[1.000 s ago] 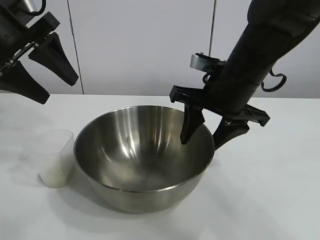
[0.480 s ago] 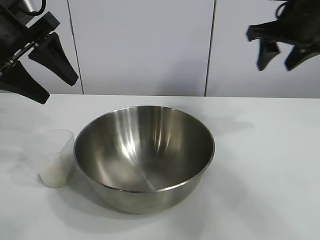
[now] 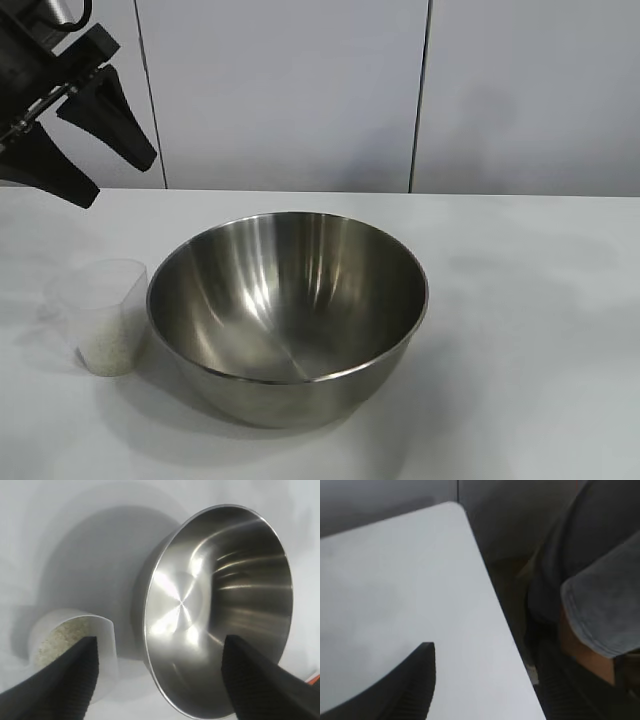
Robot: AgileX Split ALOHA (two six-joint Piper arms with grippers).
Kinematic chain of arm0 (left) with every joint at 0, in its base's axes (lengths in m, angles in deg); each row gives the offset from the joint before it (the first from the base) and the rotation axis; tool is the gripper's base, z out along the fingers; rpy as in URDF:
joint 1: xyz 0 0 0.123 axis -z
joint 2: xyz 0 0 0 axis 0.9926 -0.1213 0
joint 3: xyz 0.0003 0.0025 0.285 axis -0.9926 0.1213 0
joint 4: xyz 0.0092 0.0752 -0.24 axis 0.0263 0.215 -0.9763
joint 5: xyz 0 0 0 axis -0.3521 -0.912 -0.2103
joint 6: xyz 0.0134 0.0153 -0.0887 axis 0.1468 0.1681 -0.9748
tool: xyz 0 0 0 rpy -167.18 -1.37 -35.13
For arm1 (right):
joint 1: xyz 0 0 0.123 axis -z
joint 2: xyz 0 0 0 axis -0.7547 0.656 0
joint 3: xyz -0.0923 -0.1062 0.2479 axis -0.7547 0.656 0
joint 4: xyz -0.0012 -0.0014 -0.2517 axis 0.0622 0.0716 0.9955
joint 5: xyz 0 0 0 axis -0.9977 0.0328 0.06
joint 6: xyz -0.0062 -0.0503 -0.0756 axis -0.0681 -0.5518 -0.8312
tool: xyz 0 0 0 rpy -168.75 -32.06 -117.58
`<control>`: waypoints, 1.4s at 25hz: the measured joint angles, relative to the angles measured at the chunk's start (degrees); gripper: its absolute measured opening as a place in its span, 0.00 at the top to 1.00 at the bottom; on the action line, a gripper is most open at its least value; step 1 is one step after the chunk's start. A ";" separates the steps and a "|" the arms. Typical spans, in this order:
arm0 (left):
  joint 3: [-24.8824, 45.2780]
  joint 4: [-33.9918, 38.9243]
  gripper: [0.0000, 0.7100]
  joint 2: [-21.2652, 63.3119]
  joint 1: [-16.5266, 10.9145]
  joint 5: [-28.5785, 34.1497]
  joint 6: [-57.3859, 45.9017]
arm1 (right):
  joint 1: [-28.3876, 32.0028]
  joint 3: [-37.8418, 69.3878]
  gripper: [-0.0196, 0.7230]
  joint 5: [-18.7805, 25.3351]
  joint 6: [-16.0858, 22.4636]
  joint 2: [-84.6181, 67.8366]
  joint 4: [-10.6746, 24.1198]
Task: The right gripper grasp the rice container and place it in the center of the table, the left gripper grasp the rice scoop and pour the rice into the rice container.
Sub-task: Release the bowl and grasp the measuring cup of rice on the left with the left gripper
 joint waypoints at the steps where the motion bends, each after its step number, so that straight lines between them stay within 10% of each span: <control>1: 0.00 0.00 0.29 0.00 0.00 0.00 0.00 | 0.00 -0.08 0.42 0.50 0.00 -4.16 -0.98; 14: 0.00 0.00 0.29 0.00 0.00 0.00 0.00 | -1.58 11.47 0.42 2.18 -4.44 -50.47 -17.77; 35: 0.00 0.00 0.29 0.00 0.00 -0.53 0.00 | -20.82 57.99 0.42 1.00 -0.84 -69.82 -7.97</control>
